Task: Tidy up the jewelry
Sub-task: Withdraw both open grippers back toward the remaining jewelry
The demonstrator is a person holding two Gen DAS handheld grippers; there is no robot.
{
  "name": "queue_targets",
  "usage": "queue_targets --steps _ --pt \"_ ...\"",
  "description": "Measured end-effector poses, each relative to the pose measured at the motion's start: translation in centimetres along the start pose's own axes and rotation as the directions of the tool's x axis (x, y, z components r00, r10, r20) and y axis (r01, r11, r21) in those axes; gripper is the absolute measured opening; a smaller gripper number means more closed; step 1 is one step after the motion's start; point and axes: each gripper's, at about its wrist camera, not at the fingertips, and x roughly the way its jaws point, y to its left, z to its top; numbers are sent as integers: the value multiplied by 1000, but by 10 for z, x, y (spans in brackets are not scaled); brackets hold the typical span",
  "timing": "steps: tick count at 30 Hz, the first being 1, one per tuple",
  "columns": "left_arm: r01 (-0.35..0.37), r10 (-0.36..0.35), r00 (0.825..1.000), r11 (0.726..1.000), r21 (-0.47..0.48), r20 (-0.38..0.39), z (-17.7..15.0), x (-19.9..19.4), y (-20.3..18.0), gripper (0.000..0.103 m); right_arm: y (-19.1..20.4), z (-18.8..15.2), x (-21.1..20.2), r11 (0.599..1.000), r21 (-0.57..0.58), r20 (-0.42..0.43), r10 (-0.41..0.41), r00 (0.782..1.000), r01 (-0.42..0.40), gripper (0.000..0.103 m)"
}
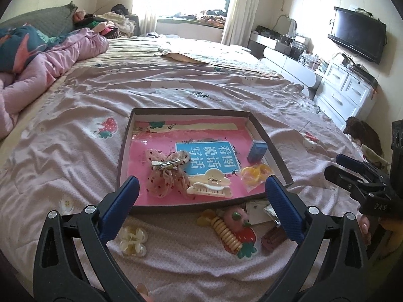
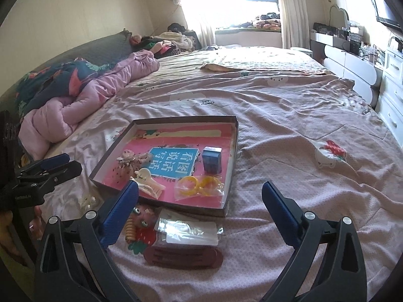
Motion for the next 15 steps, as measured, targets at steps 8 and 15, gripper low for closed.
queue_targets --steps 8,15 --pt "-16 16 1000 999 -32 3 -9 -14 12 91 7 -7 -16 1000 -24 7 9 1000 -9 96" --pt "-44 44 999 998 -43 1 -19 -25 17 91 14 -18 -24 998 -62 4 2 1000 -2 96"
